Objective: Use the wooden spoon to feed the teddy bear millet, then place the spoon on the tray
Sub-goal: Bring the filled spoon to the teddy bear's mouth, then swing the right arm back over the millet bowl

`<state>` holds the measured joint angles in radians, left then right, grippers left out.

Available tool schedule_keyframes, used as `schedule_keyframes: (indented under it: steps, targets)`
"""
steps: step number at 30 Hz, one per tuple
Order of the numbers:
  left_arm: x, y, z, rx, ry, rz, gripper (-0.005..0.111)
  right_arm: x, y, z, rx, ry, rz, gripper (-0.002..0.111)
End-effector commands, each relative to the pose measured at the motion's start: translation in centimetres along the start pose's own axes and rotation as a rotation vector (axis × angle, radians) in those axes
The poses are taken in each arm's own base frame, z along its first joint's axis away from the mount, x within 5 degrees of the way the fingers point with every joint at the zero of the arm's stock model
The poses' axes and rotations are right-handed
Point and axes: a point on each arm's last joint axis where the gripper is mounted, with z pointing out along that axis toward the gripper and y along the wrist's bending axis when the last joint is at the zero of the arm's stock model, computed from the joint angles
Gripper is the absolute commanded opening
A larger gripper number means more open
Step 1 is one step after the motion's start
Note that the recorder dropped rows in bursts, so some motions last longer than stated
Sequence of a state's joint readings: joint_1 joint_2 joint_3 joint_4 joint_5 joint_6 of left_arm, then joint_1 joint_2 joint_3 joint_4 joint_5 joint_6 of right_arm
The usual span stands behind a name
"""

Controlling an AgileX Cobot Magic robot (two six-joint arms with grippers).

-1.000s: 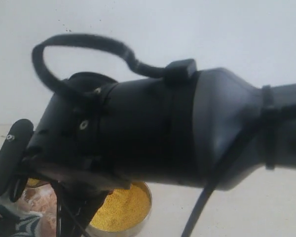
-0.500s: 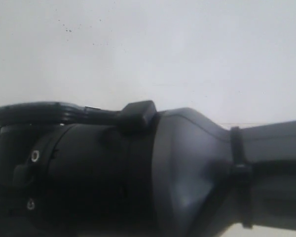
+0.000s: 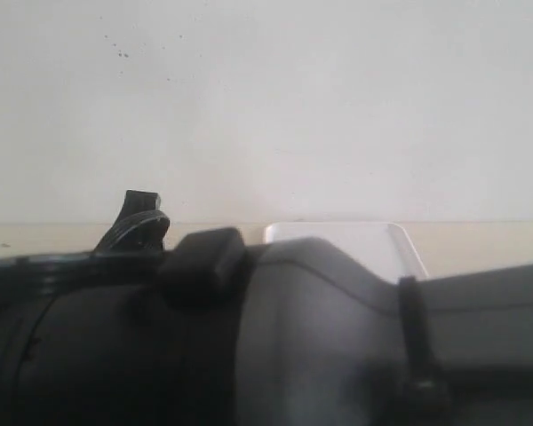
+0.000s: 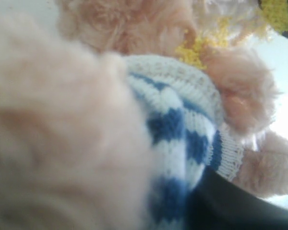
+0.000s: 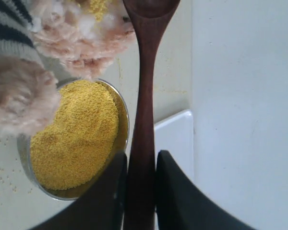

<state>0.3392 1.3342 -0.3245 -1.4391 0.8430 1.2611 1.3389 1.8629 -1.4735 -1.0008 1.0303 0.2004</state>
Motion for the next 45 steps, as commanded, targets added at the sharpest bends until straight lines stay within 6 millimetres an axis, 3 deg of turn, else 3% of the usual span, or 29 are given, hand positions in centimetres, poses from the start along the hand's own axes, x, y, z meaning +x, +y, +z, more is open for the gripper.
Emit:
schedule_keyframes:
  steps: [1,18,24,29,32,36,45]
  targets:
    - [0.1,-0.2,0.0,0.021,0.000,-0.011,0.004,0.1,-0.4,-0.3,0.052,0.022,-0.013,0.000]
    - [0.0,-0.2,0.0,0.019,-0.006,-0.015,0.004,0.6,-0.9,-0.5,0.113,0.077,0.078,0.000]
    - [0.0,-0.1,0.0,0.011,-0.010,-0.017,0.004,-0.4,0.4,-2.9,0.178,0.057,0.023,0.000]
    - [0.0,-0.1,0.0,0.016,-0.005,-0.014,0.004,-0.1,0.3,-2.6,0.155,0.077,0.016,0.000]
    - [0.0,-0.3,0.0,0.033,-0.010,-0.024,0.004,1.4,-2.0,-2.5,0.140,0.109,0.045,0.000]
    - [-0.1,-0.6,0.0,0.066,-0.015,-0.037,0.004,4.9,-5.1,-1.6,-0.020,0.197,0.123,0.000]
    - [-0.9,-0.8,-0.1,0.094,-0.103,-0.112,0.004,11.5,-8.8,1.3,-0.364,0.317,0.422,0.000]
